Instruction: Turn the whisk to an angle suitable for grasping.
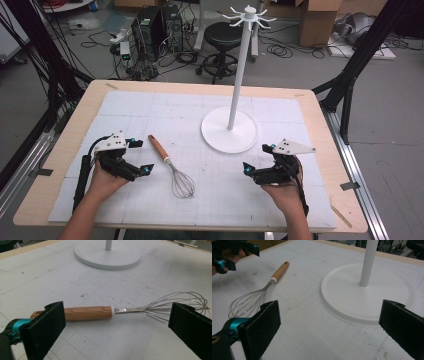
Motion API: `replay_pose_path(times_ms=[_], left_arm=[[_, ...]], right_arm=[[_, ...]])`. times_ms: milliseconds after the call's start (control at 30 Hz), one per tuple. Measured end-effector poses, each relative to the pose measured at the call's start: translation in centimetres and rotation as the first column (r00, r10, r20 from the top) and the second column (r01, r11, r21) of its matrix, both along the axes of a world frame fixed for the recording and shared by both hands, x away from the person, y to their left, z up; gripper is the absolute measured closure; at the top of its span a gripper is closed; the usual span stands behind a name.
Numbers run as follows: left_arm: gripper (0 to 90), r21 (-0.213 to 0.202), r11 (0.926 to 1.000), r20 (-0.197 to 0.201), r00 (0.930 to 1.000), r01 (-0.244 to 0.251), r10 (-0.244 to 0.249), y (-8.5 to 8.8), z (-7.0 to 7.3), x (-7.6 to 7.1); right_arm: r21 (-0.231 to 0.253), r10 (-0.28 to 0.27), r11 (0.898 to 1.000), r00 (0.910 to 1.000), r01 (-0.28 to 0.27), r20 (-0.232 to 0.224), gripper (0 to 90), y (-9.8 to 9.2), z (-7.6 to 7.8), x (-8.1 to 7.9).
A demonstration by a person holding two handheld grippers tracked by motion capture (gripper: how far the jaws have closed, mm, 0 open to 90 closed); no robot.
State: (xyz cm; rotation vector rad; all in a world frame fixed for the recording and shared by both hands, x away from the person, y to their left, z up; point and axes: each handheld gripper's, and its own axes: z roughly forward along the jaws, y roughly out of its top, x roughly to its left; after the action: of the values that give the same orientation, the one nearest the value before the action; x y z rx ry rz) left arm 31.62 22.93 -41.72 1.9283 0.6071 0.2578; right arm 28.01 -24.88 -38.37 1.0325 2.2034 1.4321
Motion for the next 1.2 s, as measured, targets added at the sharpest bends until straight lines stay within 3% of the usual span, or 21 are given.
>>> replay_pose_path(times_ms=[167, 500, 700, 1200], left_arm=[[1.7, 0.011, 0.9999, 0.001, 1.0000, 0.001, -0.001, 0.1, 0.0, -0.1], [1.7, -0.010, 0.9999, 0.006, 1.0000, 0.003, -0.003, 0.1, 0.0, -0.1], [1.7, 0.007, 0.9998, -0.004, 0.9998, 0.018, -0.018, -0.3, 0.3, 0.4], [1.7, 0.010, 0.9999, -0.009, 1.0000, 0.002, -0.002, -0.3, 0.6, 0.7]], right_arm=[[-0.005, 0.000, 1.000, 1.0000, 0.000, 0.000, 2.5, 0.0, 0.0, 0.0], [-0.008, -0.003, 1.000, 1.0000, 0.003, 0.009, 2.5, 0.1, 0.2, -0.2], [-0.007, -0.010, 1.000, 0.9999, 0.010, 0.002, 2.5, -0.2, 0.3, -0.1], [-0.005, -0.011, 1.000, 0.9999, 0.011, 0.001, 2.5, -0.4, 0.2, -0.1]])
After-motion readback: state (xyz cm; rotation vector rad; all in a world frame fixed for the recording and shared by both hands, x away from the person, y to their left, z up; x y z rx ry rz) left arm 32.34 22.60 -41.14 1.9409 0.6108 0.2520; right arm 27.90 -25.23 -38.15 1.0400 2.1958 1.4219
